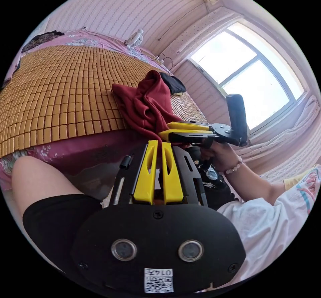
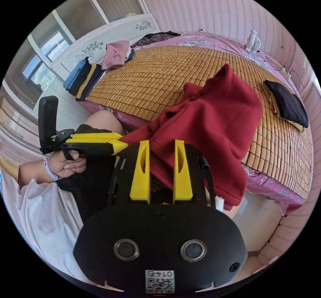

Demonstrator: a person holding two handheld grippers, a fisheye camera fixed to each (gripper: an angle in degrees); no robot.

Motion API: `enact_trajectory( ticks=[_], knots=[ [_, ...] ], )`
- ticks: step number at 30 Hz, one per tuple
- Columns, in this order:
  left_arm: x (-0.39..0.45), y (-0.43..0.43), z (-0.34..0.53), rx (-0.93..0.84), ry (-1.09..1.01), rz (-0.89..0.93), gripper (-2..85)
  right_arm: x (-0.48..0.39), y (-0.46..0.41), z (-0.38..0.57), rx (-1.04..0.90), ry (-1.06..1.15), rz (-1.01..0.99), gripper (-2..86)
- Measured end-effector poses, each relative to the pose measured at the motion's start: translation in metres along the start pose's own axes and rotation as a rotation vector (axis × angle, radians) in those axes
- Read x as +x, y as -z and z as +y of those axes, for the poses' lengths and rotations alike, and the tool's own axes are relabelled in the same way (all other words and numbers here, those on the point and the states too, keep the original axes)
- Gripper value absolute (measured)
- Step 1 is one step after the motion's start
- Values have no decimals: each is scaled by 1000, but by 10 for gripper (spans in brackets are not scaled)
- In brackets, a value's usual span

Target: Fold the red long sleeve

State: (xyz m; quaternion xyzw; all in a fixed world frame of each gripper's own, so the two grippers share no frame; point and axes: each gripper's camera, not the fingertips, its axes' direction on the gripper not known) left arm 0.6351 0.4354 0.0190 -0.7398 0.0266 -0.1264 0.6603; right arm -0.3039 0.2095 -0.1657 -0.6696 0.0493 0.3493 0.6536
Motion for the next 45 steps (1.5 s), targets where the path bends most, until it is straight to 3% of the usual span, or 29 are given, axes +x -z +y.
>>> enact_trajectory(
  ticks=[5, 8, 12, 15, 21, 25, 29, 36, 41, 43, 45],
  knots=[
    [-33, 25, 10, 50, 79, 53, -2, 37, 71, 39, 206, -62, 108, 37],
    [-43, 37, 11, 67, 77, 61, -2, 88, 128, 91, 353, -213, 160, 36],
    [-62, 50, 9, 77, 104, 95, -3, 183, 156, 201, 445, -647, 281, 51],
    [-70, 59, 6, 85, 106, 106, -4, 226, 135, 281, 418, -885, 225, 67],
    [-83, 76, 2, 88, 118, 114, -5, 269, 99, 391, 643, -1142, -45, 149],
    [-91, 89, -2, 84, 122, 114, -5, 313, 72, 415, 701, -1219, -251, 172],
    [-96, 100, -6, 92, 137, 123, -5, 346, 60, 403, 598, -1196, -213, 200],
    [-97, 127, -11, 95, 150, 111, -4, 412, 30, 406, 721, -1306, -579, 206],
    [-97, 150, -10, 97, 166, 100, -4, 431, 16, 402, 629, -1252, -664, 129],
    [-96, 164, -9, 109, 170, 99, -5, 436, 22, 406, 728, -1194, -787, 57],
    [-93, 178, -9, 126, 167, 94, -6, 437, 39, 406, 788, -1152, -775, 34]
  ],
)
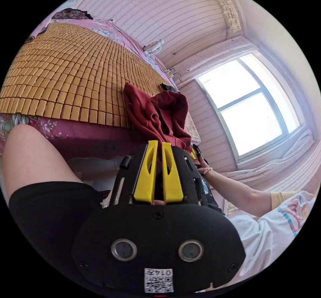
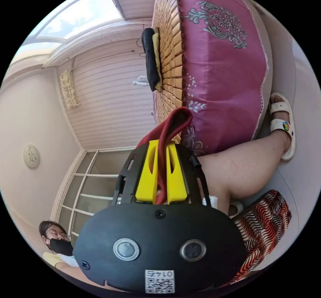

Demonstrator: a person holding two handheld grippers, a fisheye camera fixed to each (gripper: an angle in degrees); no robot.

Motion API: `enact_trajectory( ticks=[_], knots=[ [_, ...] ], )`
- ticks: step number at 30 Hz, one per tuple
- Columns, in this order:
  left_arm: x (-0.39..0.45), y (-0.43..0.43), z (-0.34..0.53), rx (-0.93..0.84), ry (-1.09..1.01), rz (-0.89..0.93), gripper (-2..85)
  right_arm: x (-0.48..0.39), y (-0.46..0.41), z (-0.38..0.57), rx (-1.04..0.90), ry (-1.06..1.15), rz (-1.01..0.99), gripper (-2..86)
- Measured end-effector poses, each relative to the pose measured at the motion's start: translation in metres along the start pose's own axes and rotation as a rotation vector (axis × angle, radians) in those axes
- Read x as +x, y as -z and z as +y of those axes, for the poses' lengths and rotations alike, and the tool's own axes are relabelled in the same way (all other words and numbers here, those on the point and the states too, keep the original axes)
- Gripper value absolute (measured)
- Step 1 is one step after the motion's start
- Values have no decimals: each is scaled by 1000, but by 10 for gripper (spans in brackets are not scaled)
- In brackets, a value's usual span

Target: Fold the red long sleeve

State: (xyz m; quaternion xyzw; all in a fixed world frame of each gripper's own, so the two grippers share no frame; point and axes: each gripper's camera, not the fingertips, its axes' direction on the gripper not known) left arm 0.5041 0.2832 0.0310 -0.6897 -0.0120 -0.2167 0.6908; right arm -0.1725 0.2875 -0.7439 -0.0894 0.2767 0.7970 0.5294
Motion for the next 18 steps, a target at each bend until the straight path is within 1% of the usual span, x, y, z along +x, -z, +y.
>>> enact_trajectory(
  ticks=[2, 5, 7, 8, 10, 11, 13, 14, 16, 17, 18],
  knots=[
    [7, 16, -3, 17, -14, -4, -7, -25, 5, -6, -18, 74, -14, 25],
    [27, 52, -19, 58, -87, -14, -8, -86, 4, -15, -87, 225, -76, 18],
    [51, 94, -43, 117, -150, -23, -8, -152, -3, -18, -148, 367, -98, 16],
    [58, 106, -49, 136, -171, -23, -8, -170, -6, -18, -162, 404, -106, 15],
    [90, 162, -76, 228, -253, -15, -8, -244, -16, -14, -203, 546, -161, 15],
    [99, 178, -82, 253, -270, -13, -8, -262, -19, -12, -212, 577, -169, 14],
    [135, 245, -106, 356, -326, -10, -8, -339, -34, 1, -233, 728, -132, 14],
    [144, 262, -110, 386, -343, -5, -8, -358, -37, 6, -241, 769, -133, 14],
    [188, 335, -119, 516, -438, 10, -9, -427, -47, 25, -244, 890, -207, 13],
    [200, 354, -119, 553, -465, 15, -9, -444, -49, 31, -241, 913, -239, 13],
    [226, 394, -118, 630, -516, 24, -9, -480, -50, 42, -230, 960, -304, 12]
  ],
)
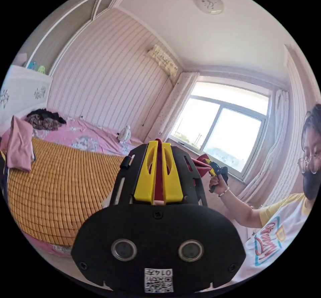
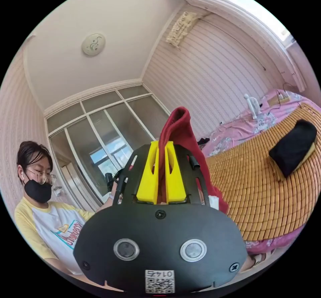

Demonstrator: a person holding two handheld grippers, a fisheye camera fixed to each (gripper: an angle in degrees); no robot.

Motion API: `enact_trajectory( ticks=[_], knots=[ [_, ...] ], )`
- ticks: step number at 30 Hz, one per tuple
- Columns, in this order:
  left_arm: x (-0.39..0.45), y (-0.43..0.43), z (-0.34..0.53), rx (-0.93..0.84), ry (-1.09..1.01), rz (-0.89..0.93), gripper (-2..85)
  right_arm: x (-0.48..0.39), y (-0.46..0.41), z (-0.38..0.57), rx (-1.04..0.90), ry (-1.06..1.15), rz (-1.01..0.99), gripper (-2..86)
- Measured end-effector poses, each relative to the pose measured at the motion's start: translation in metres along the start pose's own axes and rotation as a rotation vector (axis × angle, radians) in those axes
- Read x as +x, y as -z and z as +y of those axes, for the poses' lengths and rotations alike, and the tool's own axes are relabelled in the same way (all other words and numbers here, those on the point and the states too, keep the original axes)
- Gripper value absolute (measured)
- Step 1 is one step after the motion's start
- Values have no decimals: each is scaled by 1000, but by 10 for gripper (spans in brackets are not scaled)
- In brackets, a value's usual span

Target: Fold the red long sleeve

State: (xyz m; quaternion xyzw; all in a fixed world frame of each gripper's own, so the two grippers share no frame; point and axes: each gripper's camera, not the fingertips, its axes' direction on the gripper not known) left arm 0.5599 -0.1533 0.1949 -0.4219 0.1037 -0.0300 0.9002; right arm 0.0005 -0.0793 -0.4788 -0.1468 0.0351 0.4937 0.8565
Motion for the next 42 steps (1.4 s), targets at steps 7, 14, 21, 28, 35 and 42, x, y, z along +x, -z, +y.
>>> enact_trajectory(
  ticks=[7, 14, 21, 28, 35, 42],
  knots=[
    [108, 140, -145, 242, -214, -196, -9, -202, -59, -122, 90, 414, 25, 12],
    [200, 257, -209, 502, -374, -173, -9, -374, -72, -189, 201, 727, 29, 9],
    [278, 349, -253, 721, -545, -164, -9, -516, -77, -220, 263, 993, -39, 6],
    [155, 230, -290, 336, -392, -406, -8, -410, -251, -265, -239, 828, 214, 6],
    [-4, 42, -233, -57, -205, -663, -9, -180, -395, -225, -405, 484, 490, 6],
    [34, 47, -329, 210, -295, -574, -9, -244, -398, -316, -8, 645, 399, 10]
  ],
)
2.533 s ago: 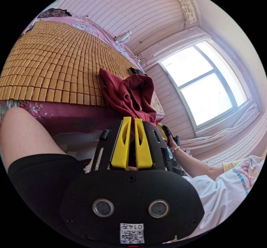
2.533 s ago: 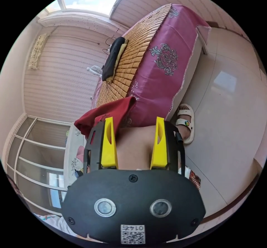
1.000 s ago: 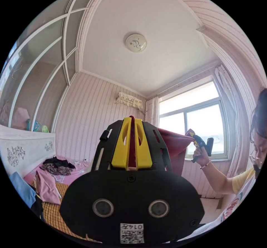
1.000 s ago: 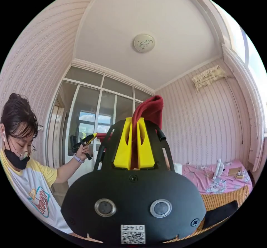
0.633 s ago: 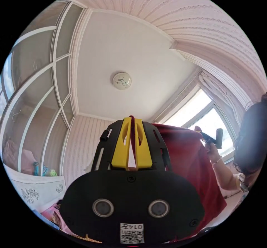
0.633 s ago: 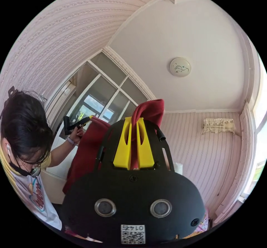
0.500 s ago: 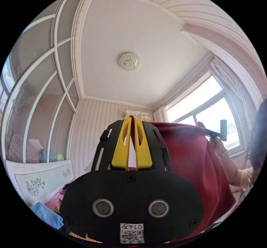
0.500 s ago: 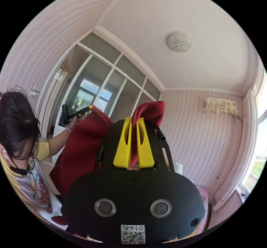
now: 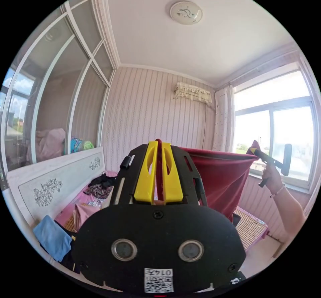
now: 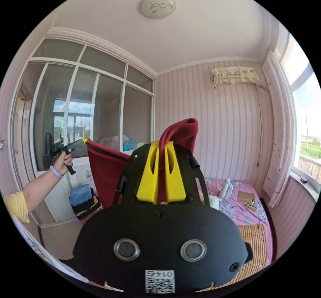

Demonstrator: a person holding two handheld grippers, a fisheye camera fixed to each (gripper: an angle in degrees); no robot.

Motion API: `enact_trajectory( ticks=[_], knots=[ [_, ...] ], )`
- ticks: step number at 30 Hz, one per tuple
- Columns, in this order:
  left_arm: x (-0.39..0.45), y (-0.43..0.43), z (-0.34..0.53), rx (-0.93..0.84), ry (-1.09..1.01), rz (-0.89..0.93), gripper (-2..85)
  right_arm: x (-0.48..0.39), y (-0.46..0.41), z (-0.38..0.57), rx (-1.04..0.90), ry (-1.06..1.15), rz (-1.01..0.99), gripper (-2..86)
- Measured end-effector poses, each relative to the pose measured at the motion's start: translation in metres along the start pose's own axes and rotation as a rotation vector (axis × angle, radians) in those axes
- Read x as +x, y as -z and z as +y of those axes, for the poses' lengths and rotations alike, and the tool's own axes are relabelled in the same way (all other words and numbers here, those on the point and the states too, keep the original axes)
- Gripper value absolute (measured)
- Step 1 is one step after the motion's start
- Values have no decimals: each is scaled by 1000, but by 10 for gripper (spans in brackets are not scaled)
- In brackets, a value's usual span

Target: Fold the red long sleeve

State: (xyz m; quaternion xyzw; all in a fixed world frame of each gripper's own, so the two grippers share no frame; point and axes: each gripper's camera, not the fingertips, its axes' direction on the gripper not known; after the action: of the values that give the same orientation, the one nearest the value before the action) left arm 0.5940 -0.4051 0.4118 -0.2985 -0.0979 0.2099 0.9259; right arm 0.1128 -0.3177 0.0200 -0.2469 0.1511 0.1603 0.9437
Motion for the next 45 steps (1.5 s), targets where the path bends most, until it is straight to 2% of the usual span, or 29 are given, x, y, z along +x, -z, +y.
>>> enact_trajectory(
  ticks=[2, 5, 8, 10, 11, 16, 19, 21, 24, 29, 33, 34, 38, 40, 45],
  knots=[
    [-4, -5, 10, 9, -10, 16, -8, -11, -5, 5, 26, 53, 22, 11],
    [-25, -32, 72, -68, -12, 24, -8, -12, -32, 64, -34, 68, -26, 13],
    [-59, -68, 181, -241, 78, 91, -7, -10, -72, 170, -203, 18, -50, 16],
    [-79, -91, 297, -410, 108, 119, -6, -11, -105, 279, -388, -44, -33, 20],
    [-83, -96, 328, -457, 110, 122, -6, -11, -113, 309, -437, -65, -28, 21],
    [-109, -117, 599, -868, 231, 112, -3, -6, -148, 573, -814, -415, -84, 39],
    [-118, -112, 709, -1065, 307, 91, -5, -7, -145, 662, -1000, -514, -66, 57],
    [-126, -106, 750, -1138, 363, 83, -8, -1, -136, 681, -1004, -545, -43, 66],
    [-145, -92, 784, -1134, 450, 76, -8, 13, -128, 694, -991, -573, 13, 80],
    [-160, -95, 807, -1059, 489, -15, 27, 14, -154, 735, -1104, -561, 120, 126],
    [-151, -129, 844, -1108, 549, 27, 89, 5, -180, 775, -1249, -600, 141, 90],
    [-146, -140, 856, -1149, 562, 37, 91, 2, -181, 776, -1243, -586, 135, 53],
    [-122, -163, 888, -1281, 504, 41, 56, -4, -182, 782, -1254, -575, 54, 31],
    [-111, -162, 889, -1283, 433, 36, 32, -7, -173, 776, -1208, -549, 30, 25],
    [-104, -120, 884, -1203, 413, -20, 27, -33, -156, 773, -1204, -494, -54, 24]
  ],
)
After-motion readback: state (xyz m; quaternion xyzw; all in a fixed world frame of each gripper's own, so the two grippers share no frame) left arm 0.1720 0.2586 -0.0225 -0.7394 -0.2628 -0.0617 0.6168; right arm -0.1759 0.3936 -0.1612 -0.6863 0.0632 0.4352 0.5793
